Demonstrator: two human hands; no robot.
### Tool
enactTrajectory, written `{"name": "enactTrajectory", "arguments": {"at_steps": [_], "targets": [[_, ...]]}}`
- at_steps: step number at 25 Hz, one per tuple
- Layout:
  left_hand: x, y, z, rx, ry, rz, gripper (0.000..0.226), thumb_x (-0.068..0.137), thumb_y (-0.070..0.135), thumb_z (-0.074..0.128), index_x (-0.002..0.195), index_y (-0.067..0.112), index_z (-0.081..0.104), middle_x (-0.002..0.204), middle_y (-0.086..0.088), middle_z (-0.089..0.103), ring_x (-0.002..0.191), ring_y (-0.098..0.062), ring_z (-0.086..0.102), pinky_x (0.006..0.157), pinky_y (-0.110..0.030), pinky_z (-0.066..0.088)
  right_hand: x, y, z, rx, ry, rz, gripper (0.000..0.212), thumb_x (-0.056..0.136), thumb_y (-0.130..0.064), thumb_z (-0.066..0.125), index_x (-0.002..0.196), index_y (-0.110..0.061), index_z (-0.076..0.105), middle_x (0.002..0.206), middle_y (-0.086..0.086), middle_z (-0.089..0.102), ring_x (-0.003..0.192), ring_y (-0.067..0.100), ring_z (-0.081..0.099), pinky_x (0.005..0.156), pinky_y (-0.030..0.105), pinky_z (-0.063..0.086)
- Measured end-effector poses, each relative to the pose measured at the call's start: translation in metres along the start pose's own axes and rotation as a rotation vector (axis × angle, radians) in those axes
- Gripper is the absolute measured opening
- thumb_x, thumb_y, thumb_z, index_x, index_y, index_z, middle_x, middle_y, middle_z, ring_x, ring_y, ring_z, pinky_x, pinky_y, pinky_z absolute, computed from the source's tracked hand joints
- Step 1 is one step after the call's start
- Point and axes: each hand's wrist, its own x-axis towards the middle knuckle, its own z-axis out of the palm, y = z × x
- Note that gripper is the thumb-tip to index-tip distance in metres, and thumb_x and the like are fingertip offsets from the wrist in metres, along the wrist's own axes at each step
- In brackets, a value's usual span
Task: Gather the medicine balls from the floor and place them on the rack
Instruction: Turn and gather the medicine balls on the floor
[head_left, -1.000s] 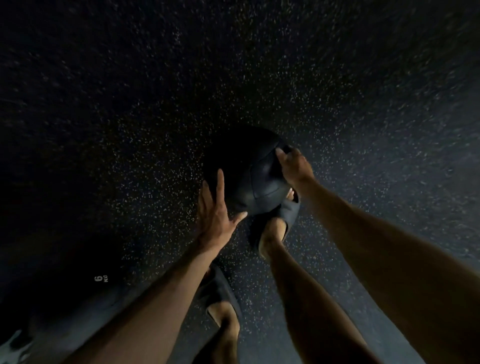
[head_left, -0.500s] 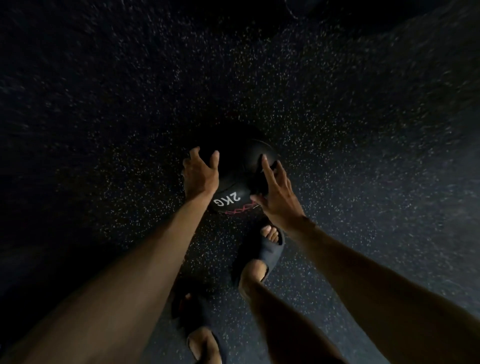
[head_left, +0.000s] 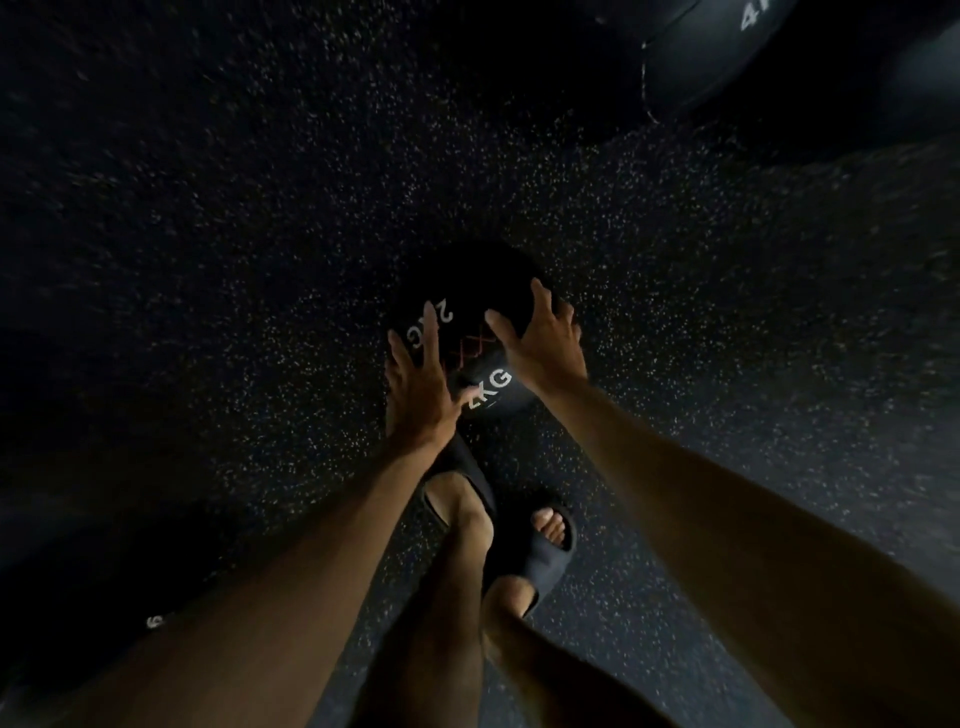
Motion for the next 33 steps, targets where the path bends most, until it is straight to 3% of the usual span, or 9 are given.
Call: {"name": "enactTrajectory", "arguments": {"at_steps": [3, 6, 8, 15, 20, 24, 28, 31, 33], "targets": [[0.05, 0.006, -0.031, -0.064, -0.031, -0.08, 0.102, 0.084, 0.054, 0.069, 0.156, 0.044, -0.002, 0.161, -0.023, 0.01, 0.142, -0.048, 0.027, 0.105, -0.062, 0.04, 0.0, 0.02, -0.003, -0.054, -0.037, -0.165, 0.092, 0.084, -0.079, 0.042, 0.158, -0.035, 0.009, 0.162, 0.011, 0.013, 0.145, 0.037, 0.023, 0.109, 0.056, 0.04], [0.094, 0.019, -0.057, -0.196, 0.043, -0.188, 0.08, 0.092, 0.059, 0.054, 0.157, 0.035, 0.014, 0.154, -0.022, 0.026, 0.133, -0.048, 0.04, 0.103, -0.058, 0.043, -0.007, 0.031, -0.003, -0.066, -0.061, -0.172, 0.1, 0.087, -0.054, 0.066, 0.157, -0.036, -0.003, 0.158, 0.012, 0.019, 0.141, 0.035, 0.031, 0.106, 0.054, 0.044], [0.115, 0.026, -0.07, -0.229, 0.079, -0.225, 0.073, 0.096, 0.057, 0.047, 0.157, 0.032, 0.015, 0.154, -0.022, 0.027, 0.134, -0.047, 0.038, 0.107, -0.056, 0.04, -0.001, 0.021, -0.002, -0.08, -0.082, -0.155, 0.105, 0.086, -0.052, 0.069, 0.155, -0.039, -0.009, 0.159, 0.013, 0.019, 0.144, 0.035, 0.028, 0.109, 0.054, 0.041], [0.139, 0.018, -0.106, -0.259, 0.03, 0.086, 0.099, 0.082, 0.037, 0.077, 0.158, 0.032, 0.013, 0.164, -0.017, -0.006, 0.148, -0.041, 0.014, 0.113, -0.053, 0.036, 0.065, -0.061, -0.02, 0.071, -0.033, -0.011, 0.105, 0.09, -0.049, 0.066, 0.155, -0.038, -0.016, 0.16, 0.018, 0.015, 0.141, 0.041, 0.033, 0.107, 0.051, 0.043], [0.172, 0.03, -0.117, -0.118, 0.053, 0.192, 0.109, 0.082, 0.04, 0.077, 0.157, 0.038, -0.002, 0.165, -0.01, -0.013, 0.15, -0.044, -0.001, 0.117, -0.059, 0.02, 0.135, -0.128, -0.059, 0.073, 0.022, 0.05, 0.087, 0.09, -0.067, 0.051, 0.158, -0.035, 0.006, 0.155, 0.024, 0.025, 0.141, 0.045, 0.031, 0.11, 0.055, 0.038], [0.228, 0.051, -0.152, -0.103, 0.099, 0.065, 0.093, 0.085, 0.055, 0.067, 0.156, 0.042, 0.009, 0.165, -0.012, 0.003, 0.147, -0.042, 0.017, 0.104, -0.059, 0.04, 0.163, -0.156, -0.065, 0.148, 0.148, -0.095, 0.075, 0.095, -0.057, 0.051, 0.157, -0.027, 0.019, 0.16, 0.015, 0.02, 0.147, 0.036, 0.022, 0.115, 0.054, 0.034], [0.287, 0.095, -0.184, -0.262, 0.278, -0.14, 0.077, 0.088, 0.053, 0.064, 0.148, 0.018, 0.031, 0.147, -0.018, 0.032, 0.129, -0.039, 0.041, 0.096, -0.053, 0.048, 0.158, -0.139, -0.057, 0.193, 0.085, -0.156, 0.086, 0.094, -0.043, 0.062, 0.156, -0.041, 0.002, 0.158, 0.008, 0.018, 0.144, 0.032, 0.031, 0.11, 0.054, 0.041], [0.303, 0.109, -0.19, -0.33, 0.444, 0.001, 0.058, 0.091, 0.038, 0.067, 0.134, 0.009, 0.044, 0.139, -0.019, 0.039, 0.124, -0.035, 0.043, 0.097, -0.051, 0.049, 0.172, -0.152, -0.061, 0.239, 0.018, -0.158, 0.094, 0.095, -0.028, 0.063, 0.156, -0.043, -0.007, 0.155, 0.008, 0.024, 0.141, 0.03, 0.035, 0.11, 0.042, 0.042], [0.301, 0.104, -0.185, -0.26, 0.489, 0.092, 0.053, 0.089, 0.036, 0.069, 0.132, 0.012, 0.047, 0.14, -0.017, 0.038, 0.125, -0.032, 0.04, 0.099, -0.049, 0.048, 0.193, -0.171, -0.069, 0.251, 0.047, -0.211, 0.083, 0.097, -0.021, 0.06, 0.159, -0.033, 0.006, 0.156, 0.007, 0.03, 0.144, 0.031, 0.026, 0.11, 0.033, 0.036]]}}
